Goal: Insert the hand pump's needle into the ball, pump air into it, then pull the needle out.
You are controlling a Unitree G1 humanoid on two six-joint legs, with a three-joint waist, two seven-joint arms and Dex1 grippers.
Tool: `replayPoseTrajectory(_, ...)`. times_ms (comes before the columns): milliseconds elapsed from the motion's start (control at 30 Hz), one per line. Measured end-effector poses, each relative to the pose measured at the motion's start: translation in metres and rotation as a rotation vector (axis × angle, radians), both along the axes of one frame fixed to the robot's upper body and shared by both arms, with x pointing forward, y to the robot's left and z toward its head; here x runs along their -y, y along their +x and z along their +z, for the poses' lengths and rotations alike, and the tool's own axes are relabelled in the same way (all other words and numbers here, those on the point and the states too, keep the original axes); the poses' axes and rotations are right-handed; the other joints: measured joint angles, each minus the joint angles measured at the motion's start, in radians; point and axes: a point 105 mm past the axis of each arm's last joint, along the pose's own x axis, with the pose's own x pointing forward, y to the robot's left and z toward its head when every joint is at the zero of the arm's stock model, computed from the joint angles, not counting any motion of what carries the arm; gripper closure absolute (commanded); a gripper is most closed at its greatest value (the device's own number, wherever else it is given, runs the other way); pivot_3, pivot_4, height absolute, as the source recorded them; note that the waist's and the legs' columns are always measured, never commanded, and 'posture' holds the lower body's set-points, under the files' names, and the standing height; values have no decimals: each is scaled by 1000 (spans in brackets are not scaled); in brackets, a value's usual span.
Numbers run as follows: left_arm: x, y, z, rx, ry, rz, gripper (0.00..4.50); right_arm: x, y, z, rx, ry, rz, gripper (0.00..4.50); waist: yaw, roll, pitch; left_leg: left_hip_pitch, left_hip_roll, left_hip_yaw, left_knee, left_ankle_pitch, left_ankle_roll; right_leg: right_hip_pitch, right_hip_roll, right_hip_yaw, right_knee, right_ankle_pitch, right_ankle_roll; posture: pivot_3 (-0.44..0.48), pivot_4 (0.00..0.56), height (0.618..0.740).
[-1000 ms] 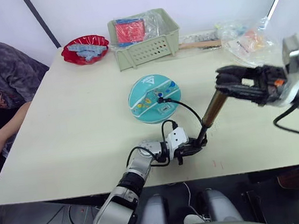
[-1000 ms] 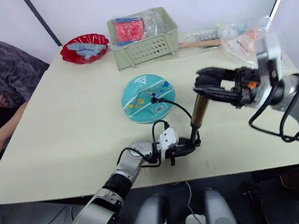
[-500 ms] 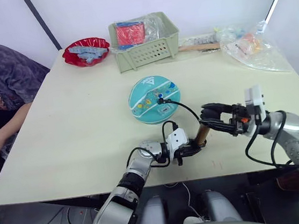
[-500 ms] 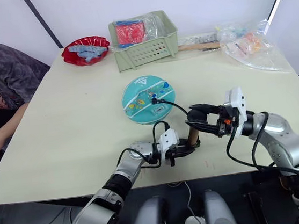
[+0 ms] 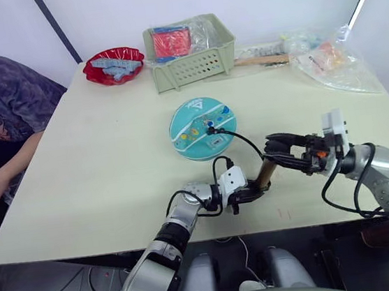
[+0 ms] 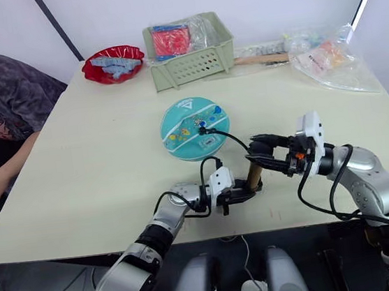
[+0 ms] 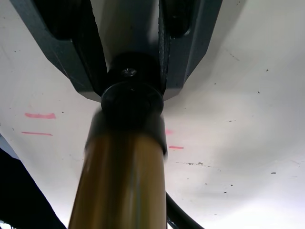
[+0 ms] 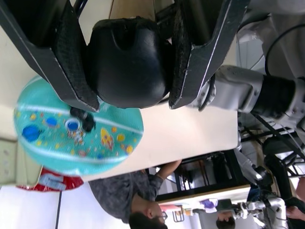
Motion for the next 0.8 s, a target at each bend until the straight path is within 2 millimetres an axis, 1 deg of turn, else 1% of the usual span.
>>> replayPoseTrajectory(33,0,0,0,2,-2,-1,3430,2,-1,9,3,6,12,2686,1,0,0,-2,0,0,0,0,0,-1,0,-1,0,1,-1,0,150,738)
replayPoseTrajectory(100,1,-1,0,2,-5,-2,3430,5,-2,20,-5,12,29,2686,1,0,1,-3,0,-1,0,0,0,-2,0,-1,0,2,-2,0,150,738)
replayPoseTrajectory(167,1,-3,0,-2,-17,0,3430,15,-3,40,-3,25,44,2686,1,1,2,-4,0,-1,0,0,0,-2,-1,-1,-1,2,-2,0,150,738)
replayPoseTrajectory(233,1,-3,1,-2,-22,1,3430,18,-4,54,-11,28,62,2686,0,3,3,-5,0,-1,0,0,0,-3,-1,-1,-1,2,-3,0,150,738)
replayPoseTrajectory(300,1,-4,1,-4,-24,0,3430,21,-6,77,5,29,83,2686,1,4,4,-5,0,-1,0,0,0,-4,-1,-2,-1,2,-3,0,150,738)
replayPoseTrajectory(333,1,-4,1,-4,-24,-2,3430,22,-8,85,17,32,90,2686,2,4,4,-6,0,-2,0,0,0,-4,0,-2,-1,2,-3,0,150,738)
replayPoseTrajectory(433,1,-4,1,2,-25,-6,3430,23,-12,101,27,53,115,2686,2,4,4,-6,0,-2,-1,0,0,-4,0,-2,-2,2,-3,0,150,738)
replayPoseTrajectory(500,2,-5,0,5,-22,-9,3430,23,-12,103,21,55,115,2686,2,4,4,-6,0,-1,-1,0,0,-4,0,-2,-2,2,-2,0,150,738)
replayPoseTrajectory(600,1,-5,-1,9,-18,-12,3430,23,-12,100,20,42,110,2686,1,4,4,-5,0,-1,-1,0,0,-4,-1,-2,-2,2,-2,0,150,738)
replayPoseTrajectory(633,1,-5,-1,11,-18,-13,3430,23,-13,93,25,17,101,2686,2,4,4,-5,0,-2,-1,0,0,-3,0,-2,-2,1,-1,0,150,738)
replayPoseTrajectory(733,1,-5,-2,12,-18,-10,3430,22,-12,84,29,-3,87,2686,1,4,3,-4,0,-1,-1,0,0,-3,0,-2,-2,0,1,0,150,738)
replayPoseTrajectory(800,1,-5,-3,10,-16,-8,3430,20,-11,70,24,-19,77,2686,1,3,1,-3,0,-2,-1,0,0,-2,0,-2,-2,0,1,0,150,738)
